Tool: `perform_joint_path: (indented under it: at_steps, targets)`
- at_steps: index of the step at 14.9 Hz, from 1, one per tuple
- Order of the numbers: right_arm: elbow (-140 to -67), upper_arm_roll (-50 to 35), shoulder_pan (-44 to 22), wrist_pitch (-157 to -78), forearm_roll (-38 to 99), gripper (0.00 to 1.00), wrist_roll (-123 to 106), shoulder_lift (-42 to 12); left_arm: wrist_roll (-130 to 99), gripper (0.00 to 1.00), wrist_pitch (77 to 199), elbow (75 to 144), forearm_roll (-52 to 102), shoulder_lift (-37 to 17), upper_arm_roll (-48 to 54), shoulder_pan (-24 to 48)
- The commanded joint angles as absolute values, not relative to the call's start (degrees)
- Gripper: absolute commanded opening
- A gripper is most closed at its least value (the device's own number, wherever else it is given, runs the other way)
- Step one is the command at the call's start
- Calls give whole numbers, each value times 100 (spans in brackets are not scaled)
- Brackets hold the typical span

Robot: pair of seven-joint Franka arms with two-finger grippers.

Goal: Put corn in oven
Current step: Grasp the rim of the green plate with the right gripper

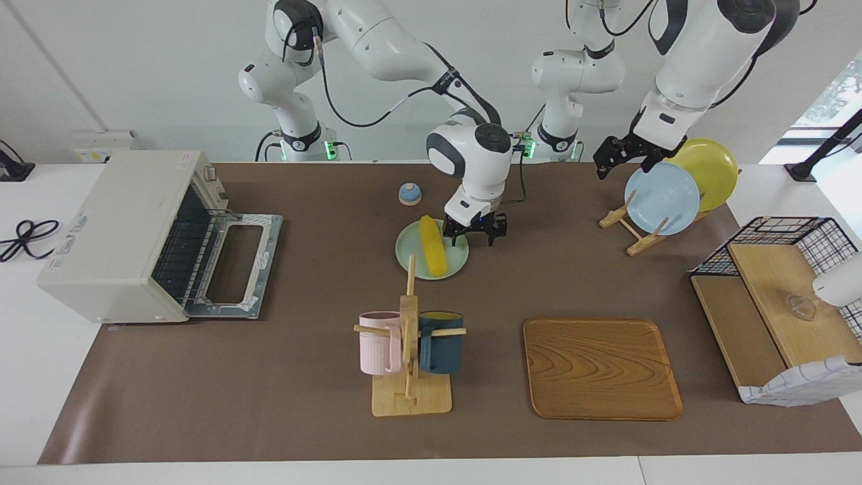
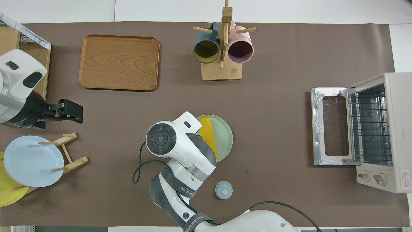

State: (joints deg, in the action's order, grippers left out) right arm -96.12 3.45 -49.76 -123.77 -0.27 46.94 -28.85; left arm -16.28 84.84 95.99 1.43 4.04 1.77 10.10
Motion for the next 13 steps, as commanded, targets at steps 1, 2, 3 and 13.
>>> perform_joint_path:
  at_steps: [1, 2, 3, 13]
  targets:
    - [-10160, 334, -5054, -12568, -185, 79, 4790, -2540, -1547, 100, 8332, 9290, 228, 237, 229, 897]
    - [-10178, 334, -5054, -12568, -185, 72, 4790, -2531, -1538, 100, 8376, 9316, 237, 237, 220, 905]
    - [-10230, 334, -5054, -12603, -185, 65, 4790, -2531, -1547, 100, 8428, 9334, 255, 237, 211, 905]
    - [-10565, 343, -4975, -12790, -710, 0, 4491, -2434, -1477, 100, 8701, 9369, 413, 246, 158, 949]
